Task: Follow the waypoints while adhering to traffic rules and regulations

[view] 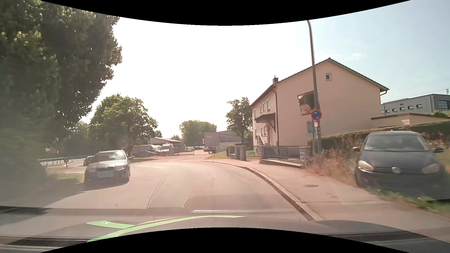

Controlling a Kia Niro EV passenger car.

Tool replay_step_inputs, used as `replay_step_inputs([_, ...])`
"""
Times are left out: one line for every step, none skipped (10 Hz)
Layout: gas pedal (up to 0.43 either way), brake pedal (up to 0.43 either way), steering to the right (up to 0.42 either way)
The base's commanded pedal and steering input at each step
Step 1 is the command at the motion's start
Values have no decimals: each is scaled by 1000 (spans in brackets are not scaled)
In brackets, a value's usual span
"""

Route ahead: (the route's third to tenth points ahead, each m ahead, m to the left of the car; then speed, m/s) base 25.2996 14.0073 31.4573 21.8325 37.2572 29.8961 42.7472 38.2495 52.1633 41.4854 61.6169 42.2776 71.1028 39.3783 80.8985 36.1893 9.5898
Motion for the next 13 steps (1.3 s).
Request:
replay_step_inputs([8,0,-48])
replay_step_inputs([8,0,-61])
replay_step_inputs([8,0,-74])
replay_step_inputs([8,0,-89])
replay_step_inputs([8,0,-97])
replay_step_inputs([8,0,-105])
replay_step_inputs([8,0,-112])
replay_step_inputs([8,0,-122])
replay_step_inputs([20,0,-128])
replay_step_inputs([20,0,-136])
replay_step_inputs([20,0,-144])
replay_step_inputs([39,0,-149])
replay_step_inputs([59,0,-156])
